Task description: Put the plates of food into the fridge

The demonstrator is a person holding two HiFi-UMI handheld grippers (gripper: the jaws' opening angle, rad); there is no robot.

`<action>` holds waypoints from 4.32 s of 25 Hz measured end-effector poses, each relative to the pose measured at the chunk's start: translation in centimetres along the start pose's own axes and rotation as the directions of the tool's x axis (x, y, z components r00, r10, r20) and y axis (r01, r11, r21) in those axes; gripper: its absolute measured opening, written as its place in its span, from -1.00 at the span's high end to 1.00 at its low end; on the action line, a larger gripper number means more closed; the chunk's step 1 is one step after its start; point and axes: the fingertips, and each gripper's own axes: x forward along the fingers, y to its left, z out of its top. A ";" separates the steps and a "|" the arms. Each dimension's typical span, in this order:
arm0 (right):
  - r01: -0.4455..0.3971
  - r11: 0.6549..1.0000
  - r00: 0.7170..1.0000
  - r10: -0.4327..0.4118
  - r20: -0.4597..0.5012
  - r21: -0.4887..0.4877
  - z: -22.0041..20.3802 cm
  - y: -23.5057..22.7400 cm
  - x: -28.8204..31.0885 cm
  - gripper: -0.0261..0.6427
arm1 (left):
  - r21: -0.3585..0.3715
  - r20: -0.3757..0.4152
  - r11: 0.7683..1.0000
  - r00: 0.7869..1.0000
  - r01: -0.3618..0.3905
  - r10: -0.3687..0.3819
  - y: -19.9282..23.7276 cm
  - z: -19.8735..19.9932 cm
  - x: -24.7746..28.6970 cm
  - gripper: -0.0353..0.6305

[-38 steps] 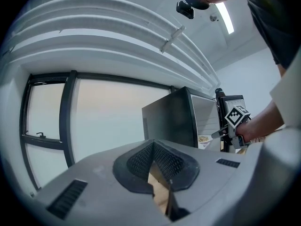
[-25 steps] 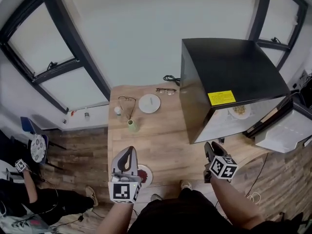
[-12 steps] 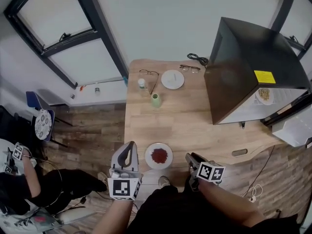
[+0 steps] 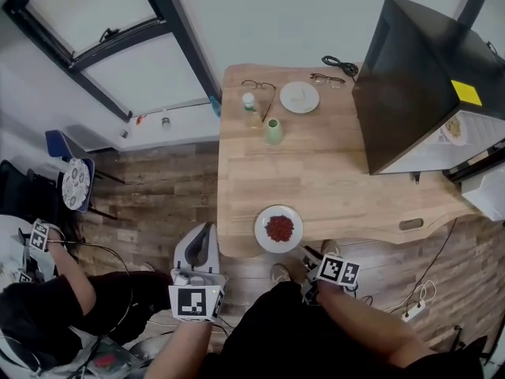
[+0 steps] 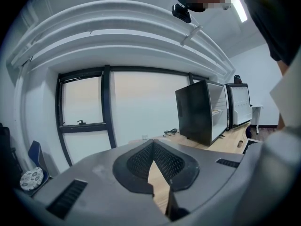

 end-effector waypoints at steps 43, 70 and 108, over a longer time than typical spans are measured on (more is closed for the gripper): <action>-0.250 0.945 0.946 0.193 0.261 0.209 11.1 1.1 -7.0 0.83 | 0.039 0.057 0.980 0.979 0.194 -0.196 -9.5 4.6 6.9 0.88; -0.272 0.919 0.866 0.103 0.489 0.286 24.5 -11.2 -22.4 0.83 | 0.126 0.115 0.925 0.920 0.360 -0.374 -26.3 12.1 18.8 0.88; -0.129 0.941 0.933 0.007 0.361 0.314 40.5 -17.1 -14.2 0.83 | 0.035 -0.009 0.995 0.996 0.092 -0.091 -24.7 10.3 24.1 0.88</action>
